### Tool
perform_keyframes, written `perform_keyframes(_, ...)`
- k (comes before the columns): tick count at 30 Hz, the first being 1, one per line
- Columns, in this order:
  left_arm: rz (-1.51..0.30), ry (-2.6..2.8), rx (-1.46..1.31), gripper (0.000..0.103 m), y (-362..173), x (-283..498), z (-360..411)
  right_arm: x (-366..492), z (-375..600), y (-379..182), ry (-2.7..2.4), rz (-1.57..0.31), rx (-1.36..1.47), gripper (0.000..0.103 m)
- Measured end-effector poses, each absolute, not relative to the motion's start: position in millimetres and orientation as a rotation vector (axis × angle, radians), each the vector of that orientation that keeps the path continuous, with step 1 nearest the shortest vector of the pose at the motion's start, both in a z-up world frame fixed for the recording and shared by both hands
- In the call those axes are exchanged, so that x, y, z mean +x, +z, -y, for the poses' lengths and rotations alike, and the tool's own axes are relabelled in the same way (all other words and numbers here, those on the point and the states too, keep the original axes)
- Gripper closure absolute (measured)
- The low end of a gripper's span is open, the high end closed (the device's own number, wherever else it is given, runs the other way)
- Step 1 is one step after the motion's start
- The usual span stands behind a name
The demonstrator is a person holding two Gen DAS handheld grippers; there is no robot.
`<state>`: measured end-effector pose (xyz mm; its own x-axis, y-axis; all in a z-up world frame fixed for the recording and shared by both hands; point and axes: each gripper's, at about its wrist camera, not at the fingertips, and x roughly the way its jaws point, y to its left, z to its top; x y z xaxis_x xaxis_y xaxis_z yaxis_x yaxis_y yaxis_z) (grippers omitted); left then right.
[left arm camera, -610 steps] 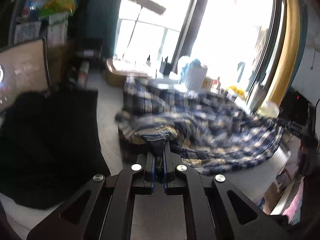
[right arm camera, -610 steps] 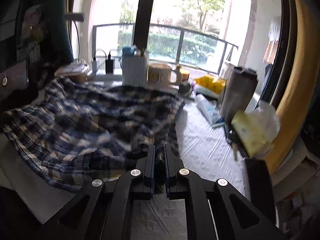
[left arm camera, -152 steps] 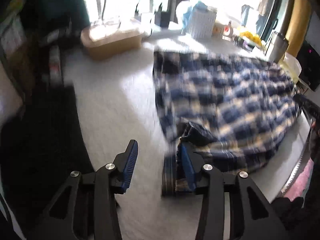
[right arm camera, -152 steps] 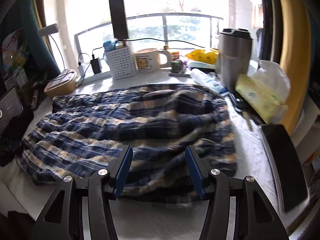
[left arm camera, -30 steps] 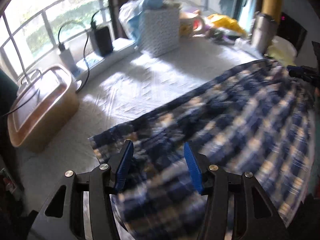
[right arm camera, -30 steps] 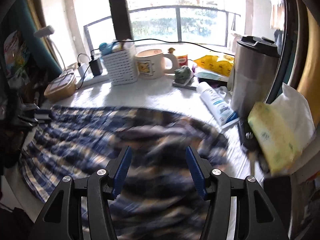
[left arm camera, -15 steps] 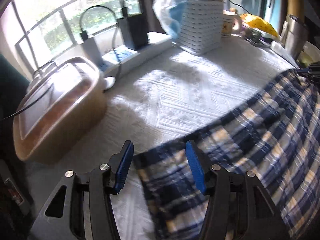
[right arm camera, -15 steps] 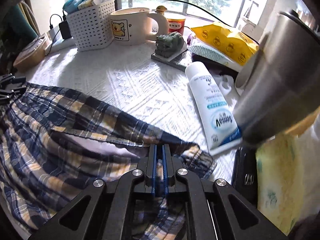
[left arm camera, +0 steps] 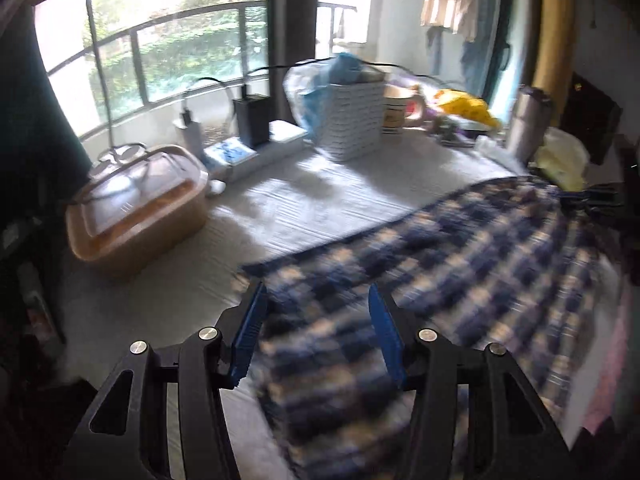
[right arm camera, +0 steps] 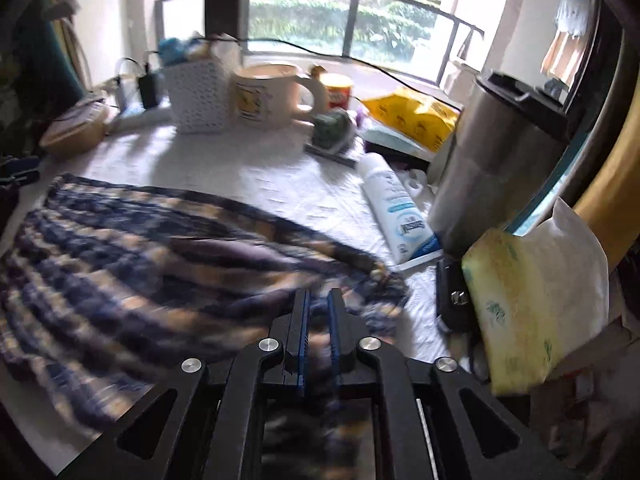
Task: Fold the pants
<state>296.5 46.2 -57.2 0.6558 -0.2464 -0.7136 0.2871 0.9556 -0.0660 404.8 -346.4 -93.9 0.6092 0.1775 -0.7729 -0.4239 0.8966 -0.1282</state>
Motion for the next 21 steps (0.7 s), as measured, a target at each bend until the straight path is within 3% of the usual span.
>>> perform_keyframes(9, -0.976, -0.302, 0.123, 0.050, -115, 263, -15, 370, 352, -137, 0.342, -0.895, -0.248, 0.093)
perform_keyframes(21, -0.875, -0.230, 0.071, 0.050, -95, 245, -33, 338, 372, -131, 0.292, -0.849, -0.196, 0.093)
